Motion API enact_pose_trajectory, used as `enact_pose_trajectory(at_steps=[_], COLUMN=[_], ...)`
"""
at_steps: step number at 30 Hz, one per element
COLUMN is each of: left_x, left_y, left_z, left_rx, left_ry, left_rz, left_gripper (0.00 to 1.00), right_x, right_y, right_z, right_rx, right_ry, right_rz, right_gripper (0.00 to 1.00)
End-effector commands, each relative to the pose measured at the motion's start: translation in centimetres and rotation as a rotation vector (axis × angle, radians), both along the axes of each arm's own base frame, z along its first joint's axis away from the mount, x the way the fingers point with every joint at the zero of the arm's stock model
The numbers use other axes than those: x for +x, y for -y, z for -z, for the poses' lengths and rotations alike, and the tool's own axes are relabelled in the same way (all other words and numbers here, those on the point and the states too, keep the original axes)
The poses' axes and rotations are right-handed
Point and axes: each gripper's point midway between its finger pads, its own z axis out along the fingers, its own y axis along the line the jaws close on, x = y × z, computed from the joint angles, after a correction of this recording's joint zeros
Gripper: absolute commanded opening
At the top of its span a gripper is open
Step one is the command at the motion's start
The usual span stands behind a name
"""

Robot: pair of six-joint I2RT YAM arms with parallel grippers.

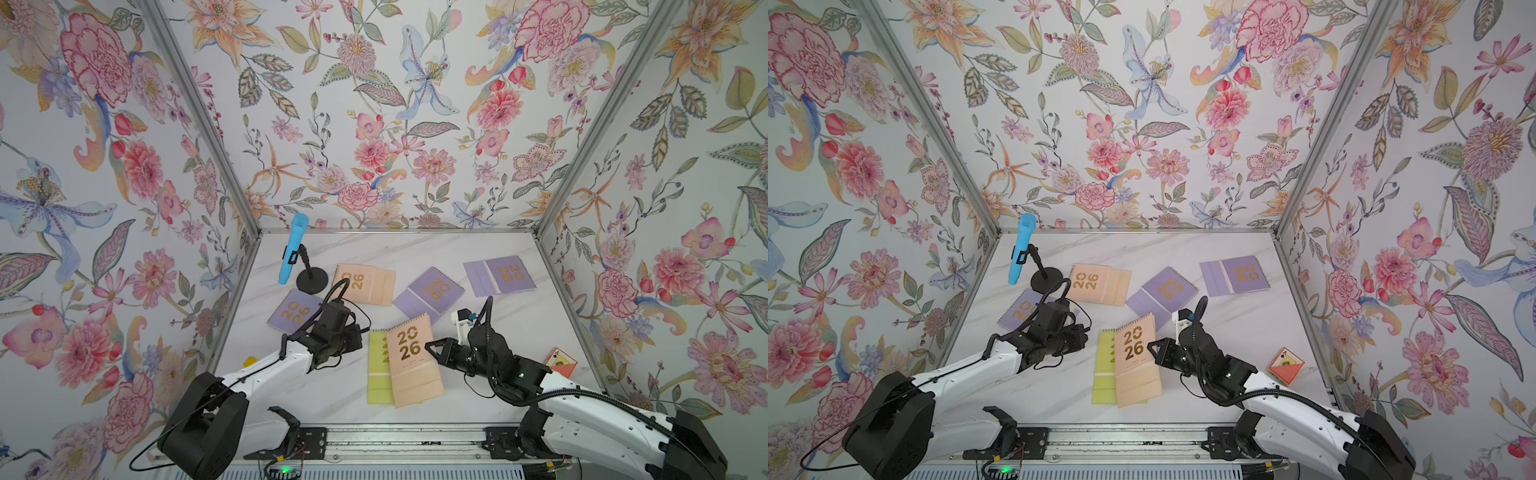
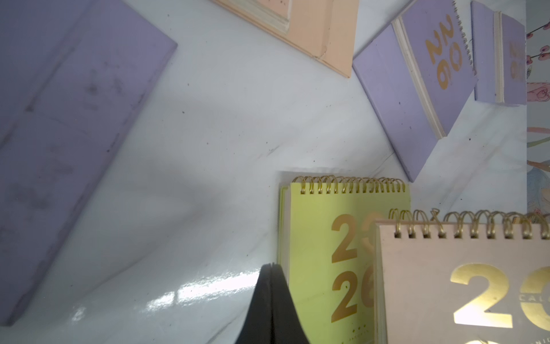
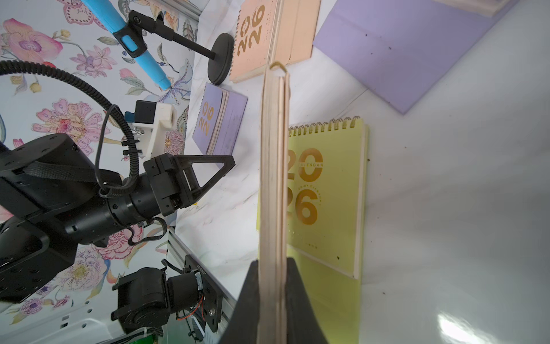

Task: Stack the calendars
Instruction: Place the calendar at the calendar.

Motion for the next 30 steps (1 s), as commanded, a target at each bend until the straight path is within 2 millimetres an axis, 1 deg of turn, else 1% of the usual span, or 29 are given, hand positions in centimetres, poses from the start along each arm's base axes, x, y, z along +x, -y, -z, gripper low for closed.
enact_pose_trajectory(at_steps=[1,5,11,13,18,21,30], left_x=[-0.5,-1.0,-1.0,-1.1,-1.2,-1.3,-1.5], left_y=[0.0,0.2,0.5,0.6,0.8,0.9,1.4], left_z=[0.7,1.5,1.9,2.1,2.6,2.7,3.0], left_rx=[-0.016,-0.029,-0.041,-0.046,-0.050,-0.059,-0.071], left_ry=[0.002,-0.017,-0.026,-0.035,-0.048,-0.050,-0.061], left_rz=[0.023,0.037,0.043,0.044,0.048,0.049,0.060], left_gripper=[0.00,0.00,0.00,0.00,0.00,0.00,0.00], right_x=[1.3,1.3,1.3,1.4,1.5,1.6,1.7], right_y=[-1.8,-2.2,-2.7,-2.6,-3.5,-3.8,-4.2], right_z=[-3.4,-2.9,-2.3,-1.8,-1.6,-1.0,0.6], right_rx=[0.186,0.258,0.288,0.294,0.313,0.320,0.319], right_ry=[0.073,0.073,0.073,0.064,0.051,0.041,0.007], right_rz=[0.064,0.074,0.062,0.063,0.038,0.034,0.037], right_gripper=[0.00,0.00,0.00,0.00,0.00,0.00,0.00])
